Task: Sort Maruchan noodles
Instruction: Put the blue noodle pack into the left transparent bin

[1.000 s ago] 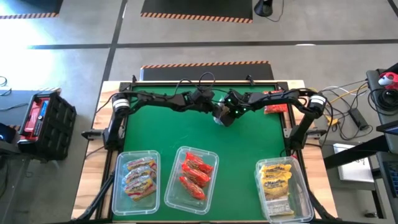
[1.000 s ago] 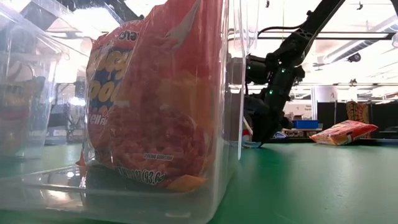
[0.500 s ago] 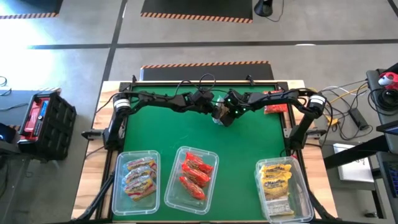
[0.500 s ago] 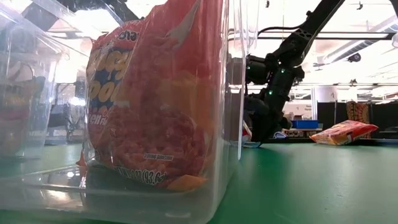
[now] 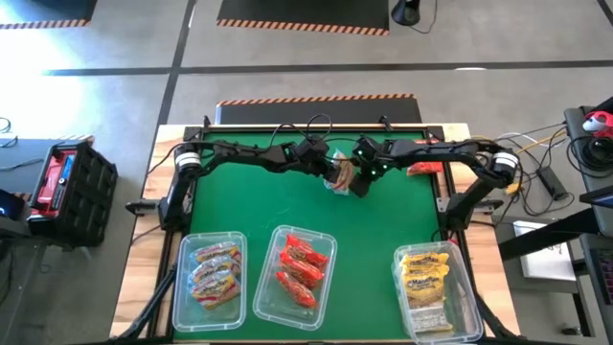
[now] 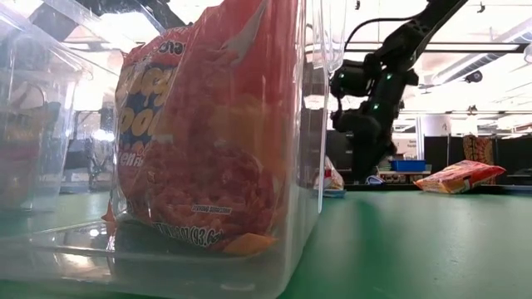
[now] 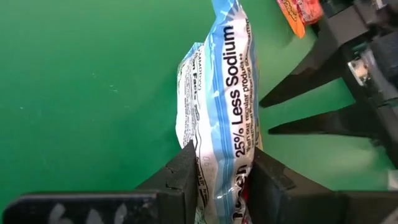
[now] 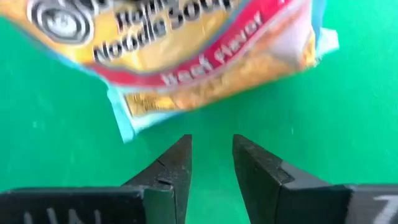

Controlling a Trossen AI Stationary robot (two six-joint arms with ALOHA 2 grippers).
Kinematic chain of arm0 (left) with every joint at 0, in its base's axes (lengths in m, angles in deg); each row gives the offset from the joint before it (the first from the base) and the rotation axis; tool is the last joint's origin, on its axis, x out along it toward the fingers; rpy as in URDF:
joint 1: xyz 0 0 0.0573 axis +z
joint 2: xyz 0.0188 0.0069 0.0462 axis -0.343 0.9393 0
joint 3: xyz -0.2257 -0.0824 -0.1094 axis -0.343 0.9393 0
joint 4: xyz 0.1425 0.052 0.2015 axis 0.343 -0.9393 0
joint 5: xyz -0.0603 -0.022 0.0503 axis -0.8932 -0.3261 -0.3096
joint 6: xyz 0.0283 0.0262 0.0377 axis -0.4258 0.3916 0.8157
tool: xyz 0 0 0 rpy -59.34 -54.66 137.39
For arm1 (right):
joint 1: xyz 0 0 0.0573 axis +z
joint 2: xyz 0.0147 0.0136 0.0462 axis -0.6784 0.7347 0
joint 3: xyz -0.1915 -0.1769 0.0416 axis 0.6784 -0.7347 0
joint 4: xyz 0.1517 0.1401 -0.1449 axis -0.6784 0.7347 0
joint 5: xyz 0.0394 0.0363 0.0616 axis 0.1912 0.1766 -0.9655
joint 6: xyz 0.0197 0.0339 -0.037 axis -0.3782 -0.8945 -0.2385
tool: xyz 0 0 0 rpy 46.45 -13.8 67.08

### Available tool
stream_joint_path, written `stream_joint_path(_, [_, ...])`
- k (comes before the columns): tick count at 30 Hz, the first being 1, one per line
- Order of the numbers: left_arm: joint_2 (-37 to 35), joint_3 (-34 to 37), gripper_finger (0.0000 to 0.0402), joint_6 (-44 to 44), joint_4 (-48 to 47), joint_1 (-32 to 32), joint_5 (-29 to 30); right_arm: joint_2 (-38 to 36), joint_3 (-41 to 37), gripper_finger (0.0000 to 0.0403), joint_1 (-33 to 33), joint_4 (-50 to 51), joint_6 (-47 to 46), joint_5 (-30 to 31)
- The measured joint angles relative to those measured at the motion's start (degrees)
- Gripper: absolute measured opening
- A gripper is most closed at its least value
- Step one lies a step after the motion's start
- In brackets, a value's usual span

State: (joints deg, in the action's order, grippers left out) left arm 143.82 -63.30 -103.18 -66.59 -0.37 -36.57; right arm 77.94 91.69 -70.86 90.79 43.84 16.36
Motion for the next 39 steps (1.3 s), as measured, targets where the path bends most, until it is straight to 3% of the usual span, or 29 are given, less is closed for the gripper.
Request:
stream_joint_path(10, [-3.3, 0.0, 0.0081, 0.9, -0.8, 0.9, -6.1, -6.7, -1.1, 0.0114, 0.0, 7.4, -0.2, 1.9])
stream_joint_path(17, [-8.2, 0.0, 0.008, 7.9, -7.5, 1.3, -8.0, -11.5, -5.5, 0.0116, 0.1, 7.4, -6.8, 1.9])
stream_joint_path(25, [-16.0, 0.0, 0.008, 14.7, -15.3, 1.4, -16.2, -17.2, -9.9, 0.0107, 1.0, 6.6, -12.3, 1.8])
stream_joint_path(29, [-21.0, 0.0, 0.008, 15.3, -22.9, 0.6, -20.6, -19.0, -10.1, 0.0102, 1.4, 6.7, -12.1, 1.8])
stream_joint_path(34, [-29.7, 0.0, 0.008, 14.8, -37.4, -2.1, -20.7, -20.7, -10.3, 0.0095, 1.8, 6.9, -9.7, 1.7])
stream_joint_path(39, [-39.2, 0.0, 0.008, 5.2, -47.4, -9.5, -18.9, -22.1, -11.4, 0.0094, 2.0, 7.6, -7.7, 0.4])
